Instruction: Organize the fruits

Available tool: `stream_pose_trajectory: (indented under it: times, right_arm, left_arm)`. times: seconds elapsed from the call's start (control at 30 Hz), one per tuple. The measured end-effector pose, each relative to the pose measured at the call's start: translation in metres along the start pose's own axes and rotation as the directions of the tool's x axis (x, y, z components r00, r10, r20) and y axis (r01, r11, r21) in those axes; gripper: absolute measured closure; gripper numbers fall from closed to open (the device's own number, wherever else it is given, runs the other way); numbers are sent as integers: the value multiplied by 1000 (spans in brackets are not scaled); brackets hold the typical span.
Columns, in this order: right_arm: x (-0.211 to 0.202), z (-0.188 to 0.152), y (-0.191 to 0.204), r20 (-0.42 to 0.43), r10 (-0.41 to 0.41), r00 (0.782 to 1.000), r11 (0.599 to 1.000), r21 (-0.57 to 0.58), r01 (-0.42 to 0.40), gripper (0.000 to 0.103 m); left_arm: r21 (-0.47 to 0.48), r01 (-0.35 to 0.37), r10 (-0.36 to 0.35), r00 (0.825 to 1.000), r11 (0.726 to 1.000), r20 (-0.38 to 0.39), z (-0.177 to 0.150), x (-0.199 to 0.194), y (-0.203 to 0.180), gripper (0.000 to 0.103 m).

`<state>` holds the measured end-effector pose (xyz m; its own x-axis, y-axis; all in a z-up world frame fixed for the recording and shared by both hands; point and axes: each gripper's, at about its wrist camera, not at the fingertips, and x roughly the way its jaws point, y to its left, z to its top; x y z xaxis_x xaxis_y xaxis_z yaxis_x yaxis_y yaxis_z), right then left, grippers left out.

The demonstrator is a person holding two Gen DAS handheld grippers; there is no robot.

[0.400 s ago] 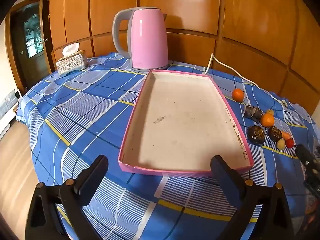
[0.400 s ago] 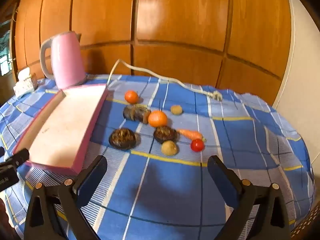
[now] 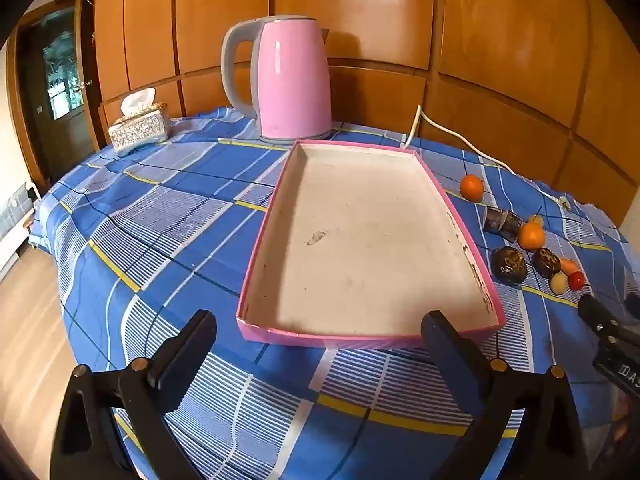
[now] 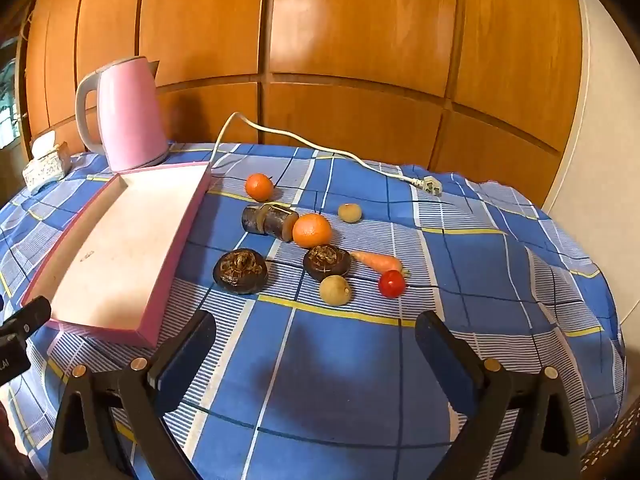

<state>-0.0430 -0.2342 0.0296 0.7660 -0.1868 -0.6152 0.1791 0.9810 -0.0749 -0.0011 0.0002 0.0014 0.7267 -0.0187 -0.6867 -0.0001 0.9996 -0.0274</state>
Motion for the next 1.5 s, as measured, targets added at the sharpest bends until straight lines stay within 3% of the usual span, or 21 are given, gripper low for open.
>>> stream_pose_trajectory:
  times: [0.2,0.33,1.5]
  right_arm:
    - [21,-5,-1,-40,22,999,1000,-6,-22,2]
    - [21,-5,3,-36,22,999,1000,-20,-23,2]
    - [20,-4,11,-37,39,999,997,-61,-41,2]
  left_arm:
    - [-43,76,-75,997,996,20,-1,-4,9,0]
    - [-49,65,-66,998,997,-10,-1,0,9,0]
    - [-45,58,-58,998,997,12,-5,-6,16,0]
